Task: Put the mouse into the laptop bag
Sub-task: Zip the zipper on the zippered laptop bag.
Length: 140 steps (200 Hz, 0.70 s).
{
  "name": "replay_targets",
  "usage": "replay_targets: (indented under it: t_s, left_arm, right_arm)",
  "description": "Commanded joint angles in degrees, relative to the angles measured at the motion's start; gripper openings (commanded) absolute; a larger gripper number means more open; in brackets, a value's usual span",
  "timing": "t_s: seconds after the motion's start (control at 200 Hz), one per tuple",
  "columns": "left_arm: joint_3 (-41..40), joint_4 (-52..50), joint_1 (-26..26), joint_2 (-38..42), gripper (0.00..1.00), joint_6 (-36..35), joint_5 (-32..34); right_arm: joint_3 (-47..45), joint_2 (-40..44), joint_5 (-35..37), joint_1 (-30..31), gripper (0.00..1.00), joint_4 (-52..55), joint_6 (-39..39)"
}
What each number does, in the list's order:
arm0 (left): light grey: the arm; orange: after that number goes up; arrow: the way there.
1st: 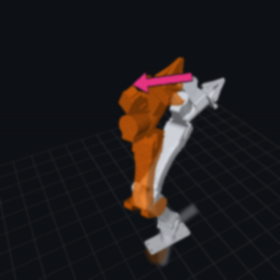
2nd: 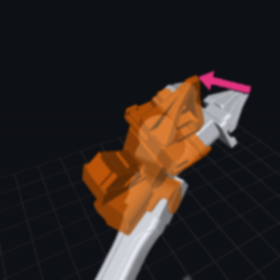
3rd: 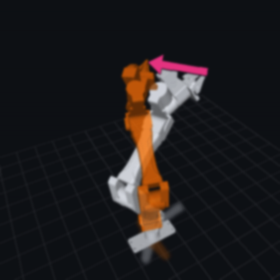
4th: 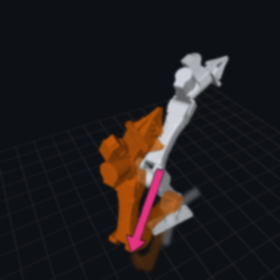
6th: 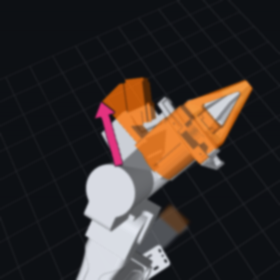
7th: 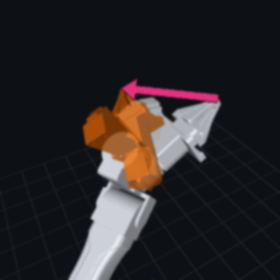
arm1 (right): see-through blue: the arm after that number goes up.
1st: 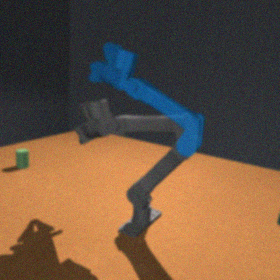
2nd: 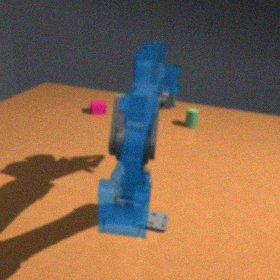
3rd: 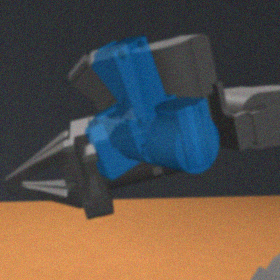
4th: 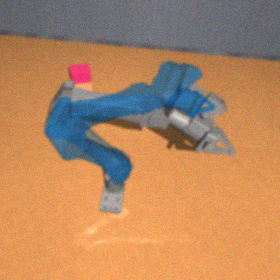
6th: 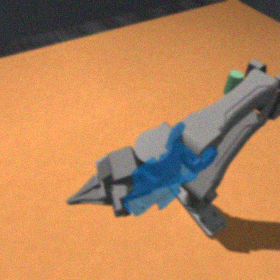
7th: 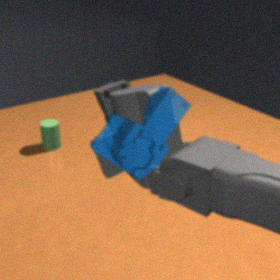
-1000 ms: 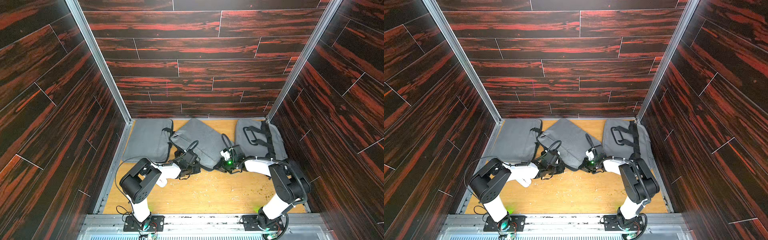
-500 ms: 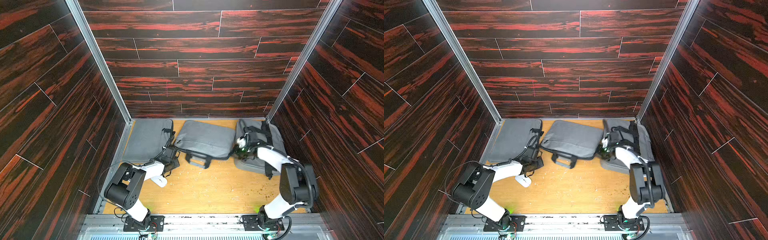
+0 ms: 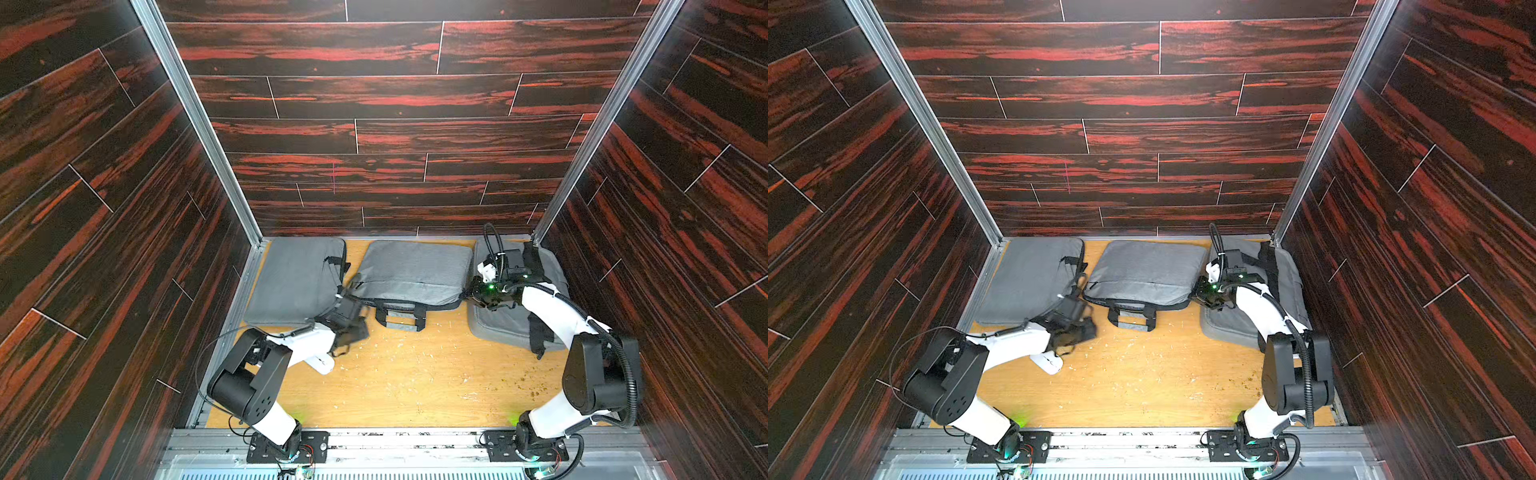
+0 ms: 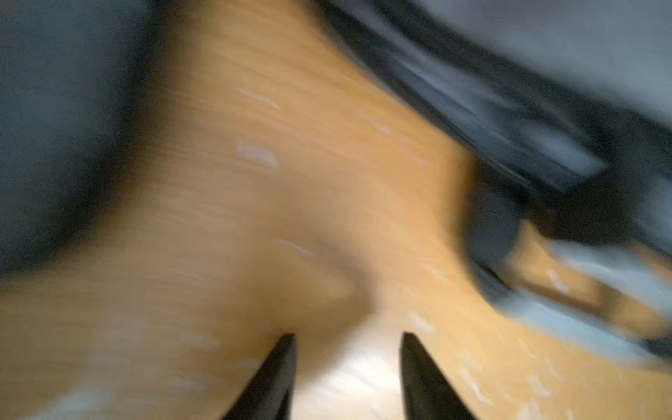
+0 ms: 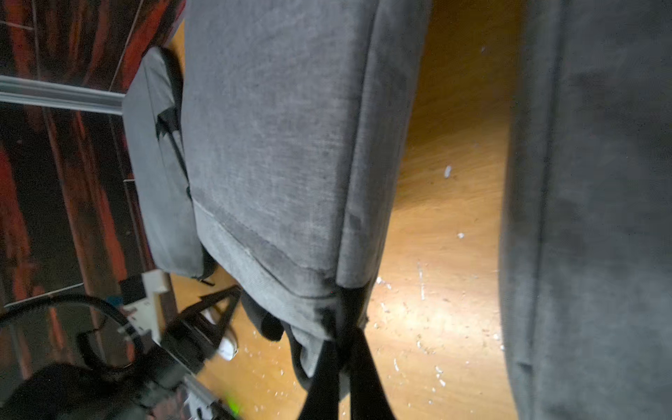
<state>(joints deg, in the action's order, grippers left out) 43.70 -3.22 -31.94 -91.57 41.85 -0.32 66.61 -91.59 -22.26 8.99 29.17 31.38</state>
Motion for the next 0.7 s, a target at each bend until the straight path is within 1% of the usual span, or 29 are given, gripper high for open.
replay_targets:
  t_s: [0.0,0.055,0.175,0.245,0.286,0.491,0.696]
  left_arm:
    - [4.69,1.07,-6.25,0.37,0.56,0.19,-3.41]
    - [6.45,2.67,-8.5,-1.28,0.57,0.7,-5.17]
    - [9.51,4.5,-11.98,-3.97,0.58,2.36,-6.3]
    - [10.48,6.61,-13.53,-4.96,0.63,3.09,-7.3]
    - [11.45,6.44,-14.21,-5.64,0.65,3.0,-6.8]
    - [16.55,5.63,-14.45,-9.24,0.7,2.43,-5.53]
    - [20.58,3.27,-14.37,-12.55,0.71,1.97,-1.06]
  right_arm:
    - [3.65,2.64,-4.44,0.39,0.0,-2.45,0.5]
    - [4.01,2.39,-4.63,0.51,0.0,-2.36,0.64]
    - [4.4,2.08,-4.8,1.14,0.0,-2.49,0.84]
    - [4.54,1.86,-4.93,1.59,0.0,-2.71,0.88]
    - [4.66,1.68,-5.15,1.9,0.0,-2.72,0.81]
    - [3.9,2.11,-5.16,2.4,0.0,-2.89,0.62]
    - [2.33,3.11,-5.77,2.47,0.0,-4.0,0.93]
